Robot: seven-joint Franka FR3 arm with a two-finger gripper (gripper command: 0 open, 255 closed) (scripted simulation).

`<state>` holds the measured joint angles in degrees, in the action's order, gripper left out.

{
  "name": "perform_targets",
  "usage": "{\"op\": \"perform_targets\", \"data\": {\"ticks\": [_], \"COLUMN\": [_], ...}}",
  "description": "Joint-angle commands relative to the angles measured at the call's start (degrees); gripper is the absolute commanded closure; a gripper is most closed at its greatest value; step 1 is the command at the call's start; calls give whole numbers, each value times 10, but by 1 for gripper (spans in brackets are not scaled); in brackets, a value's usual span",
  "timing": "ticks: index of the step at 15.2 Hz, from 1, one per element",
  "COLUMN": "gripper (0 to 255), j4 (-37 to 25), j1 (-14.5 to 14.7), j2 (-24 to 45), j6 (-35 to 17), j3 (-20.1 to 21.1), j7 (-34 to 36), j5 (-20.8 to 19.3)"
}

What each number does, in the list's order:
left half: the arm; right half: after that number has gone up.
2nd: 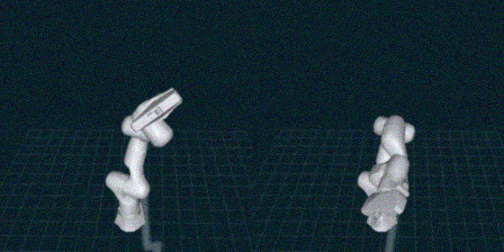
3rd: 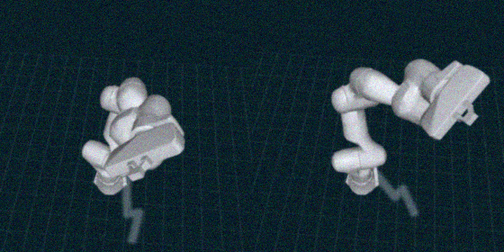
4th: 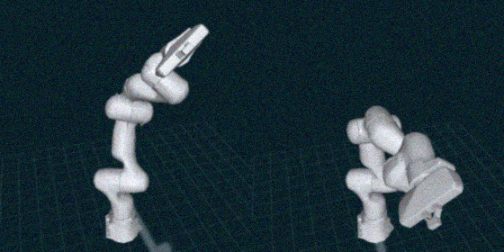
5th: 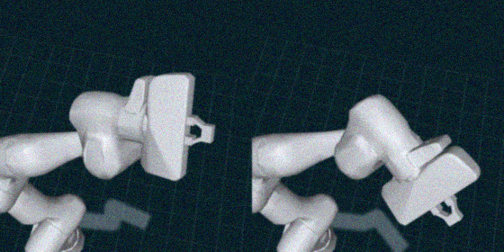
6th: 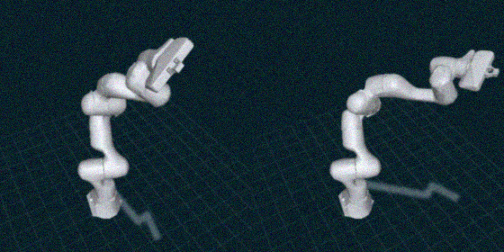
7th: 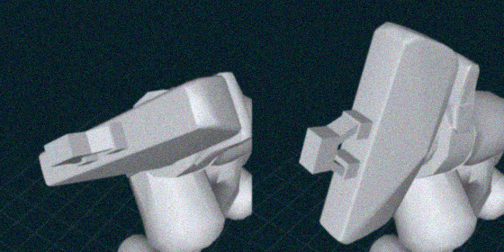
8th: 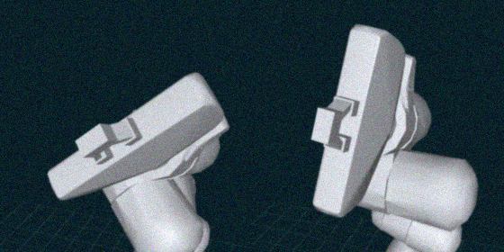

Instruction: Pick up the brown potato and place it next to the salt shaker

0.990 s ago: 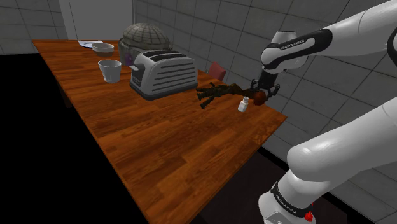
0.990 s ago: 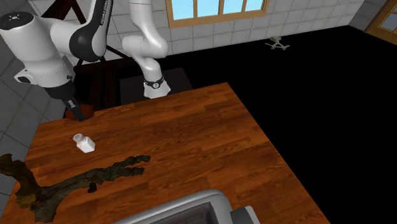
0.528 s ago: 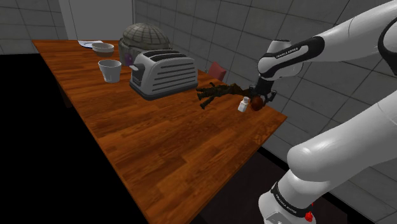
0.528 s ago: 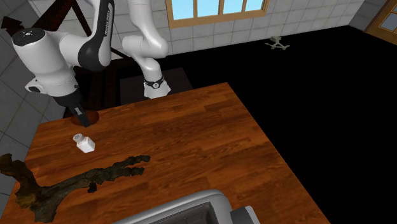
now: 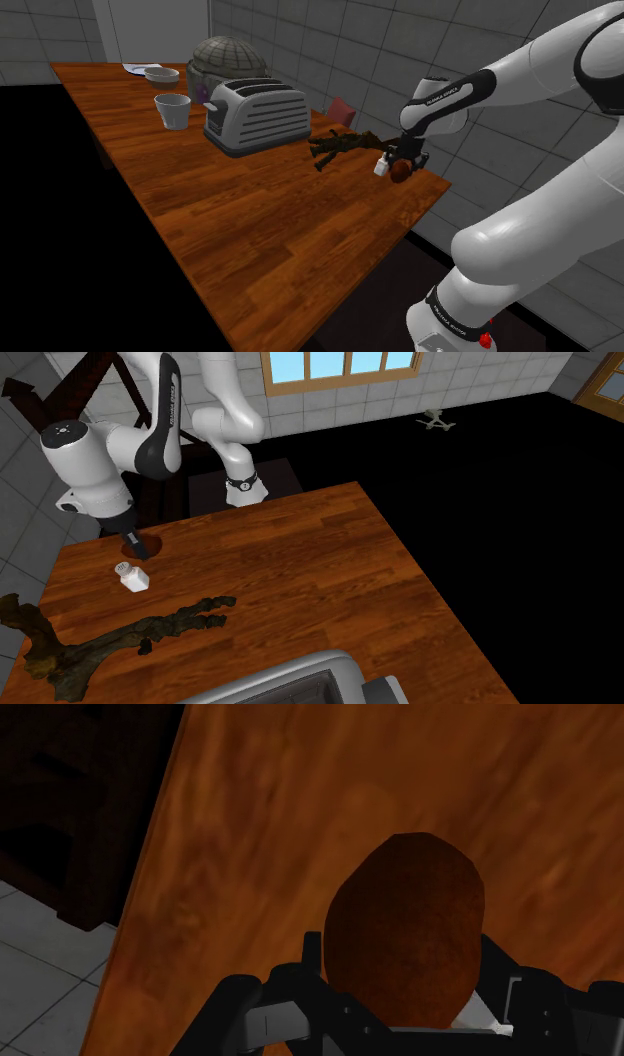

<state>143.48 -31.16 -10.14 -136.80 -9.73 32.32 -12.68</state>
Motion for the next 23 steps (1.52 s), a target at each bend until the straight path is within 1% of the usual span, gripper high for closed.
{"op": "perform_targets", "data": {"ticks": [1,3,10,11,16,20,23], "gripper": [255,255,255,0,0,0,0], "j4": [8,13,13,13,13,-11,-11], "j1": [-1,-1,-1,-1,-1,4,4], "j2": [11,23,23,23,23,-34,-34], "j6": [-19,-37,-37,-37,-37,45,45], "j3": [-1,-2,-2,-2,-2,7,7], "j7": [3,5,5,5,5,3,3], "j5": [-2,-4,-4,-4,-4,3,3]}}
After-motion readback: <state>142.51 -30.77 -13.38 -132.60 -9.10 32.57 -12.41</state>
